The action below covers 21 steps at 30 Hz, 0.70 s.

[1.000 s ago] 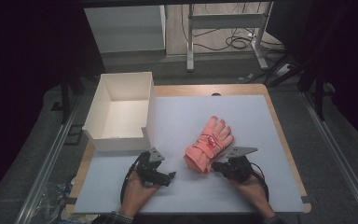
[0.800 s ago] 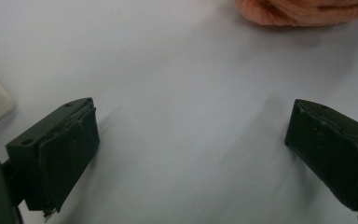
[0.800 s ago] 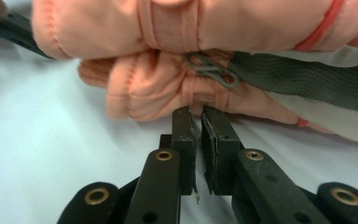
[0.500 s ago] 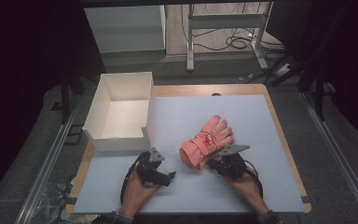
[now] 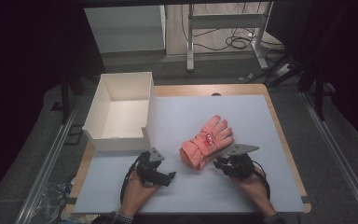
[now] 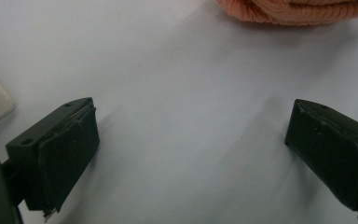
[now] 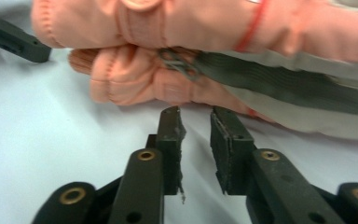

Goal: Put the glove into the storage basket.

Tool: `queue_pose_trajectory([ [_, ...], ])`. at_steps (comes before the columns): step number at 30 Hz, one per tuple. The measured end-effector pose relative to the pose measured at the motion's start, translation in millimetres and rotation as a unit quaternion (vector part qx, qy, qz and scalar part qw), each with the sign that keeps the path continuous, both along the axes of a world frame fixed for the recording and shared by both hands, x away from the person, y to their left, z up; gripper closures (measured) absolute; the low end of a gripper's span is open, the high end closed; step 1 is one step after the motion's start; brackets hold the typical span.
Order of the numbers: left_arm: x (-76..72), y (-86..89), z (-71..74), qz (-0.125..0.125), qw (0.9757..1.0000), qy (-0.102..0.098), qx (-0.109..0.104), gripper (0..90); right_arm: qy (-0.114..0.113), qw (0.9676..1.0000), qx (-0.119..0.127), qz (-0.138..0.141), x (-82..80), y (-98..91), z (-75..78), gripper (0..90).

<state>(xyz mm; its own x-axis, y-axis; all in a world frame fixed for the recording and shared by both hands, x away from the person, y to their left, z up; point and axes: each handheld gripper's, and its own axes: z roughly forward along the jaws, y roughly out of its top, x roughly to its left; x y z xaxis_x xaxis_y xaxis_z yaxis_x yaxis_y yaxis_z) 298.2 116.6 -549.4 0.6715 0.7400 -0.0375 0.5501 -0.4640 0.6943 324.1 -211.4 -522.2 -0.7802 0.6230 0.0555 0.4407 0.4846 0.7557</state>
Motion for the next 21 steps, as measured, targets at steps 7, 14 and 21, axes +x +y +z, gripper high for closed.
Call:
queue_pose_trajectory([
  [7,0.1,0.1,0.2,-0.001,1.0000,0.001,0.001,2.6,-0.012,0.9994,-0.006,-0.032,0.5,-18.9,1.5,59.4],
  [14,0.4,0.1,0.4,-0.001,1.0000,0.003,0.002,2.6,-0.025,0.9965,-0.015,-0.078,3.9,-42.9,3.8,45.0],
  [21,0.4,-0.1,0.6,-0.002,1.0000,0.004,0.003,2.7,-0.031,0.9931,-0.023,-0.111,7.9,-64.8,5.1,34.2],
])
